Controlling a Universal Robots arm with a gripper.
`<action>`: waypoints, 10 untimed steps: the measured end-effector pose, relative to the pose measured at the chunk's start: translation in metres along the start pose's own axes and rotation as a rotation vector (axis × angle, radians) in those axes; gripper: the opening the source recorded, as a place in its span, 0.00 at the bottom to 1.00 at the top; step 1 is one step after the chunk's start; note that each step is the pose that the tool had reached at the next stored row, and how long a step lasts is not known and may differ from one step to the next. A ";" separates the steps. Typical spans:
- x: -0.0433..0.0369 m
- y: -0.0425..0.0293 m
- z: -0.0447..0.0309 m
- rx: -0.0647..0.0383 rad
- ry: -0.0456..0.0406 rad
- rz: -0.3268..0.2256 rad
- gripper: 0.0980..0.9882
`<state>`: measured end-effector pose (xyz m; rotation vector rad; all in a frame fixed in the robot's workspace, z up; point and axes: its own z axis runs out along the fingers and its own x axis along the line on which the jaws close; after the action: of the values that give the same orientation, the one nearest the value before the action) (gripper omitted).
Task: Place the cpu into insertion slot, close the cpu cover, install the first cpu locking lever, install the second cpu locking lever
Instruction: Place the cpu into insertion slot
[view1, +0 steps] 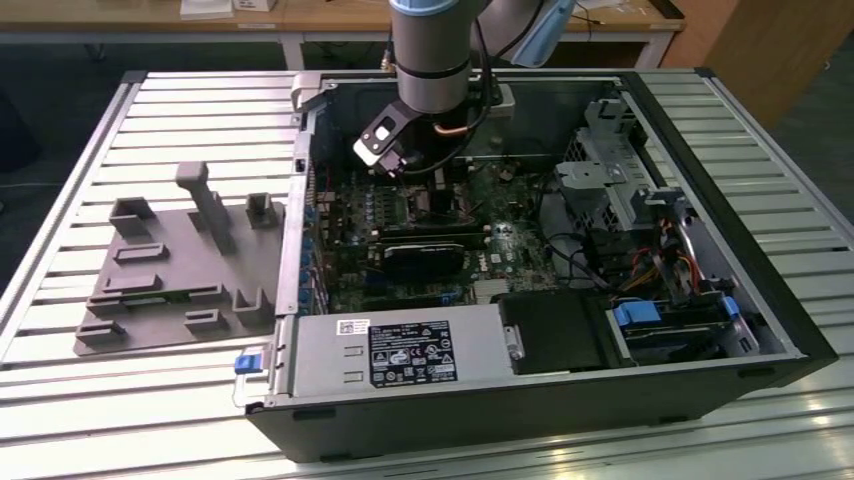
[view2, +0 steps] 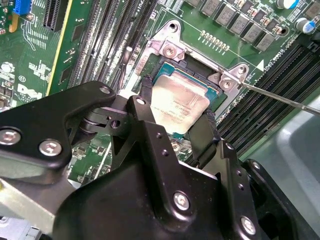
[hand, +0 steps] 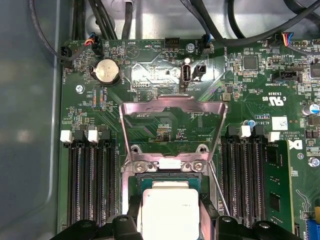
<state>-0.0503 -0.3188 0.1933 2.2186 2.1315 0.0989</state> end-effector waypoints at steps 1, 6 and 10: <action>0.0000 0.0000 0.0000 0.000 0.0000 0.000 0.50; 0.0000 0.0001 -0.0010 0.000 0.0000 0.000 0.50; 0.0000 0.0002 -0.0016 -0.001 0.0004 0.000 0.50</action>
<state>-0.0503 -0.3188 0.1949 2.2185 2.1314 0.0999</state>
